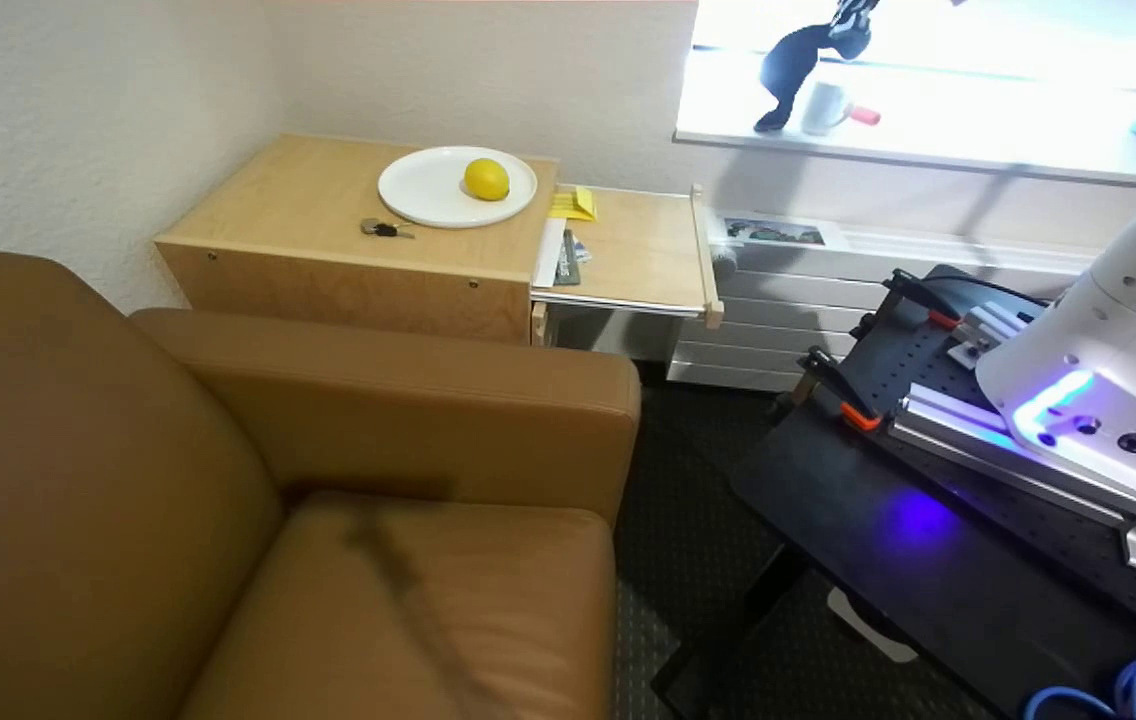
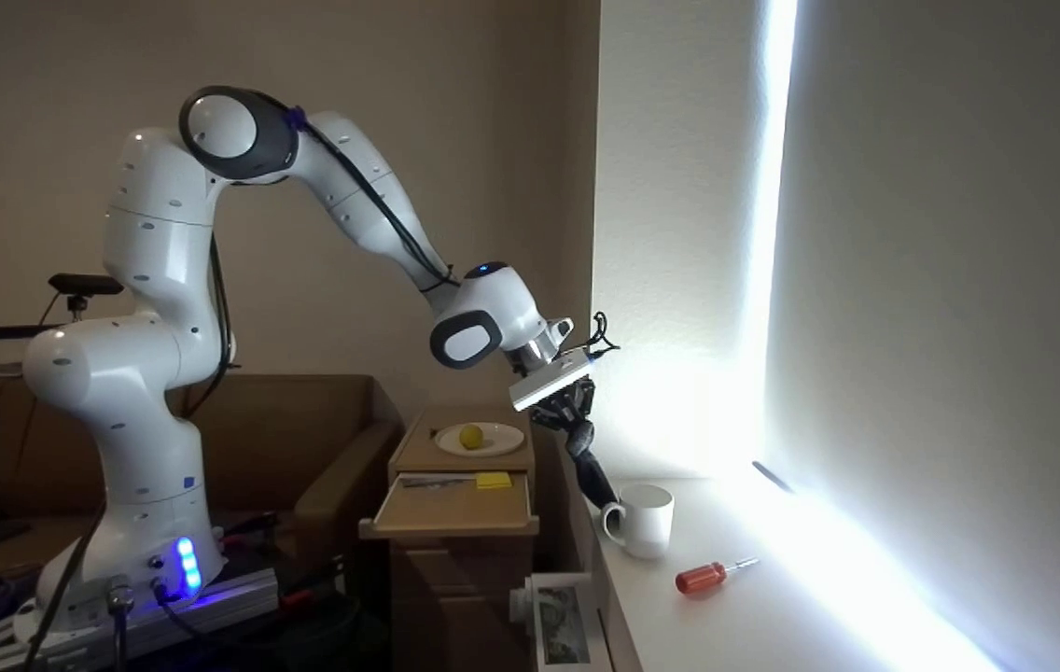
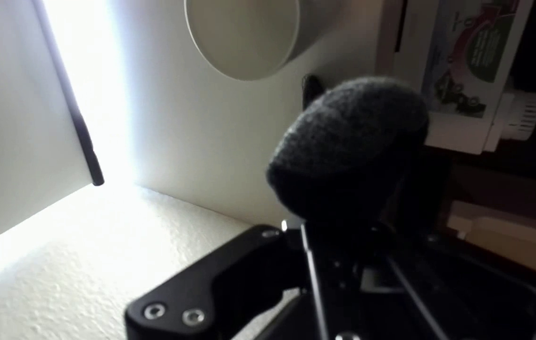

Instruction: Remove the sock from the windowsill and place it on the nightstand shelf

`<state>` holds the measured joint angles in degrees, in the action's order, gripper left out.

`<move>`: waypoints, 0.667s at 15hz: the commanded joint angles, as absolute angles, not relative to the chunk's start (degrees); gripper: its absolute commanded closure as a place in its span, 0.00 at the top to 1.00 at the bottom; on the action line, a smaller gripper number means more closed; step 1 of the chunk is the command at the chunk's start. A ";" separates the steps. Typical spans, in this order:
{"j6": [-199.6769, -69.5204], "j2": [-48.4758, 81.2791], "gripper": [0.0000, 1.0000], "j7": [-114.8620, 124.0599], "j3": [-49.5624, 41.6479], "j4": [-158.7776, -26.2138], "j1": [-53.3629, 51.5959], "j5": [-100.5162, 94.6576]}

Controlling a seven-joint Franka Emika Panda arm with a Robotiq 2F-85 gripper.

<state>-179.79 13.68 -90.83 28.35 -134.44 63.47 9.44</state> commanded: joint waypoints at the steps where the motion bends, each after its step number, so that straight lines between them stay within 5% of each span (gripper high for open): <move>1: -186.59 11.20 0.02 -101.68 43.55 -141.87 72.38 14.94; 2: -183.40 12.16 0.09 -96.25 36.45 -139.05 67.84 12.10; 8: -184.89 12.27 0.02 -100.16 42.69 -140.33 69.77 12.83; 10: -185.67 10.52 0.02 -102.25 51.07 -143.83 73.19 11.84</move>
